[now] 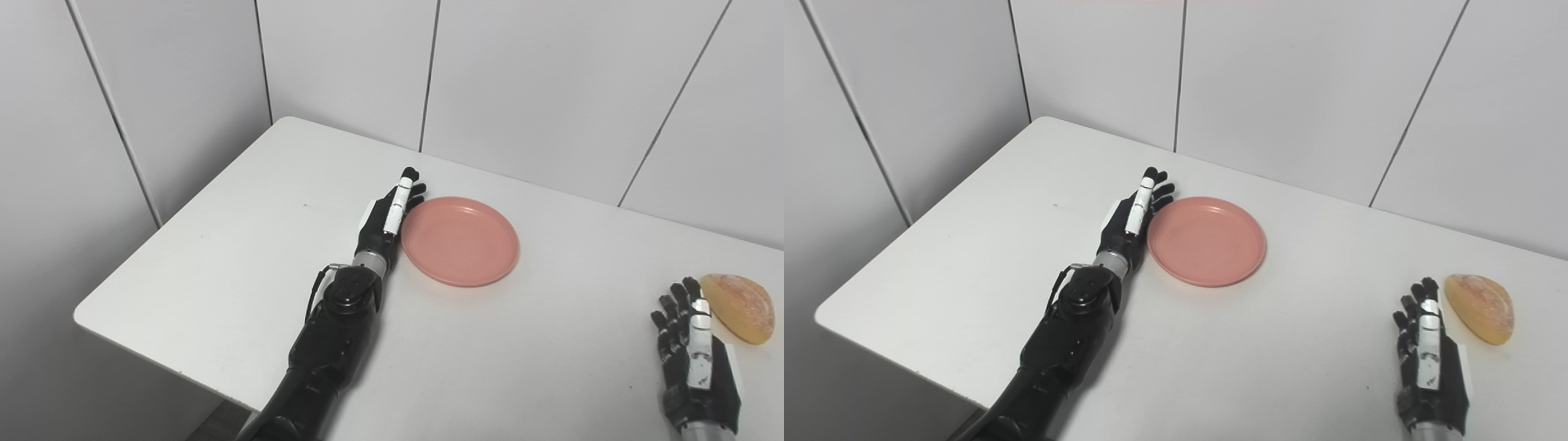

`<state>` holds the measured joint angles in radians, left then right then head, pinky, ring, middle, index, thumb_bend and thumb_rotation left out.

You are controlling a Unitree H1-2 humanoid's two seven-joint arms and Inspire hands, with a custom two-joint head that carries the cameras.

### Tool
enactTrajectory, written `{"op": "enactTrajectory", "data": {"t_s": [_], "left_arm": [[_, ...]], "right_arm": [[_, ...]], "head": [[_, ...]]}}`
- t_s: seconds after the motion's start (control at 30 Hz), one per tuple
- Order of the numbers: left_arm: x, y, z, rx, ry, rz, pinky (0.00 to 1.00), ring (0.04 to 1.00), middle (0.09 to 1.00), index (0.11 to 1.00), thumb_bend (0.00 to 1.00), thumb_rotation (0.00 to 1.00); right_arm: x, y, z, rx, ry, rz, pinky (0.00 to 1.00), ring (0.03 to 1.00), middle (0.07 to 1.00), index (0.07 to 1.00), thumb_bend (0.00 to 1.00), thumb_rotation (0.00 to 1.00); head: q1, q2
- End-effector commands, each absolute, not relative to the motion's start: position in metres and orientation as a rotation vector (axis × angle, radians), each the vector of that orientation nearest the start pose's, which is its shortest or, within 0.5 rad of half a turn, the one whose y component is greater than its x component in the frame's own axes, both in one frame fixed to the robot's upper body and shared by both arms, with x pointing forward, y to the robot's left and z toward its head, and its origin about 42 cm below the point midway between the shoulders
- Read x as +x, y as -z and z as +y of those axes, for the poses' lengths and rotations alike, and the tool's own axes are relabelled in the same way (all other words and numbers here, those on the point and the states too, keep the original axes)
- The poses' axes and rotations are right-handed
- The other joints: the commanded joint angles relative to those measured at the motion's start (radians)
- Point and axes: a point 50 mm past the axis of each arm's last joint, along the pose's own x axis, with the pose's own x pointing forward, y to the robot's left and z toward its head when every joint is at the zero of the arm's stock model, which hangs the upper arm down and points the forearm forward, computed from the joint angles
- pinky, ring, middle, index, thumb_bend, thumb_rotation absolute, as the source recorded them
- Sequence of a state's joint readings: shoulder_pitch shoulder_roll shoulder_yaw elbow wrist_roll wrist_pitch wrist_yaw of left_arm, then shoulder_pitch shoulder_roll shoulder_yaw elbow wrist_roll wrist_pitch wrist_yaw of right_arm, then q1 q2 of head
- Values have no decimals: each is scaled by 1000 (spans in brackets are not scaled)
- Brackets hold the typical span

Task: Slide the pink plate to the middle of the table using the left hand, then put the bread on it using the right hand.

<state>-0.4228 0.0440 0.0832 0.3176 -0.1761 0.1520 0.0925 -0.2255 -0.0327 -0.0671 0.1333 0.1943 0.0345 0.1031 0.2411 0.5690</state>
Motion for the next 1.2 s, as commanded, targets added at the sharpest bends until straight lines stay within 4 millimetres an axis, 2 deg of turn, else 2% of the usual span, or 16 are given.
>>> {"op": "enactTrajectory", "data": {"t_s": [0.0, 0.23, 0.4, 0.5, 0.77, 1.0, 1.17], "left_arm": [[420, -155, 200, -157, 21, 35, 863, 882, 867, 865, 677, 1000], [411, -149, 190, -197, 74, 50, 890, 884, 867, 864, 652, 1000], [403, -151, 185, -196, 104, 59, 882, 881, 864, 862, 615, 1000], [400, -151, 185, -206, 106, 60, 878, 879, 865, 860, 615, 1000], [391, -148, 179, -223, 98, 47, 863, 863, 847, 842, 604, 1000], [383, -147, 170, -230, 131, 39, 889, 891, 874, 866, 588, 1000], [381, -146, 166, -238, 145, 33, 896, 899, 885, 878, 585, 1000]], "right_arm": [[367, -151, -205, 171, -114, -135, 1000, 1000, 1000, 1000, 750, 896], [367, -154, -193, 171, -105, -136, 1000, 1000, 1000, 1000, 710, 904], [366, -156, -185, 157, -100, -143, 1000, 1000, 1000, 1000, 683, 929], [367, -156, -181, 147, -105, -151, 1000, 1000, 1000, 1000, 670, 941], [370, -156, -166, 145, -127, -155, 1000, 1000, 1000, 1000, 620, 985], [371, -158, -159, 132, -143, -136, 1000, 1000, 1000, 1000, 643, 991], [372, -157, -157, 129, -143, -137, 1000, 1000, 1000, 1000, 657, 964]], "head": [[-13, 4], [-103, 24], [-173, 41], [-201, 46], [-328, 58], [-386, 62], [-397, 64]]}}
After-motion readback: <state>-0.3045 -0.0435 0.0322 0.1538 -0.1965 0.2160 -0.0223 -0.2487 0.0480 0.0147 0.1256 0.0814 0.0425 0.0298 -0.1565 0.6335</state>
